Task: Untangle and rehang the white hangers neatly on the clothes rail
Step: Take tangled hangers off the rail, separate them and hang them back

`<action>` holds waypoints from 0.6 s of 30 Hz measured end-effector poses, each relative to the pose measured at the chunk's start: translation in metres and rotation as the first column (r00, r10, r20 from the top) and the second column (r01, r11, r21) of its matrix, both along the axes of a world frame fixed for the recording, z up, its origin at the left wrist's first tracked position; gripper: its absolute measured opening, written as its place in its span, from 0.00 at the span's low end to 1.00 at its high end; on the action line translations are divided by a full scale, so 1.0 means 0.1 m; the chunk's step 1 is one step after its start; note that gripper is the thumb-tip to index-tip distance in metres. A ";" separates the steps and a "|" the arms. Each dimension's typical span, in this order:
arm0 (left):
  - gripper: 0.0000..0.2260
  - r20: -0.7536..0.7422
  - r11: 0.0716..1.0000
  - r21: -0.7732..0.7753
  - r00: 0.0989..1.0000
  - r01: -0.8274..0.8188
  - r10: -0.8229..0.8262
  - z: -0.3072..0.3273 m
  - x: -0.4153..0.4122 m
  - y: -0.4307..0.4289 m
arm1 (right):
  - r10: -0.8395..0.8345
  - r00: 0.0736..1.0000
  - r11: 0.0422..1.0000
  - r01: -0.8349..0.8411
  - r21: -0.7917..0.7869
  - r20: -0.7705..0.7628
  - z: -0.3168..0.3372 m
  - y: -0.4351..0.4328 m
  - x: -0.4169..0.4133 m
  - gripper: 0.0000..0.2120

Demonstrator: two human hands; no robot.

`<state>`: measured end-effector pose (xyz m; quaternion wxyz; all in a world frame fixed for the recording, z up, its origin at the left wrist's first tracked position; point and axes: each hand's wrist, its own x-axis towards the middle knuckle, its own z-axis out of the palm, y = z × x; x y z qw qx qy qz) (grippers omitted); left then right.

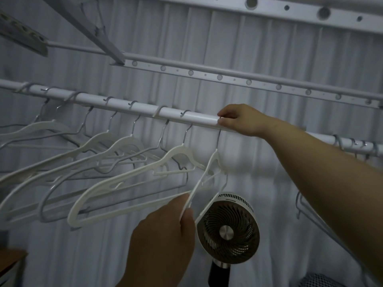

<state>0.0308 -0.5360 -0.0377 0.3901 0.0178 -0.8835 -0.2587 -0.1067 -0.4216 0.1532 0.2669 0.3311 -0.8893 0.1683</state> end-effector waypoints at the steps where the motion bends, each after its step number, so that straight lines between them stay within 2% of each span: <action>1: 0.35 0.038 0.996 0.083 0.999 -0.016 0.013 0.01 -0.01 0.04 | -0.004 1.000 1.000 0.004 0.005 -0.003 0.00 0.00 0.00 0.15; 2: 0.33 0.005 0.997 0.061 0.999 -0.048 0.048 0.02 0.02 0.00 | -0.007 1.000 1.000 0.007 0.008 -0.004 0.00 0.01 0.00 0.16; 4: 0.34 -0.123 0.994 0.097 0.991 -0.042 0.054 0.03 0.05 0.09 | -0.009 1.000 1.000 0.009 0.012 -0.006 0.00 0.02 0.00 0.16; 6: 0.33 -0.103 0.992 0.086 0.990 -0.088 0.097 0.05 -0.01 0.11 | -0.011 1.000 1.000 0.011 0.016 -0.008 -0.01 0.02 0.00 0.16; 9: 0.21 -0.161 0.985 0.009 0.972 -0.170 0.169 0.04 -0.08 0.00 | -0.010 1.000 1.000 0.010 0.015 -0.009 -0.01 0.02 0.00 0.16; 11: 0.16 -0.276 0.976 -0.050 0.942 -0.213 0.192 0.02 -0.09 0.00 | -0.009 1.000 1.000 0.010 0.014 -0.009 -0.02 0.00 0.00 0.16; 15: 0.17 -0.383 0.953 -0.058 0.888 -0.297 0.253 0.00 -0.10 -0.02 | -0.007 1.000 1.000 0.007 0.029 -0.002 -0.02 -0.08 -0.01 0.17; 18: 0.16 -0.401 0.941 -0.067 0.873 -0.332 0.280 0.00 -0.10 -0.04 | -0.004 1.000 1.000 0.004 0.029 -0.003 -0.01 -0.12 -0.02 0.18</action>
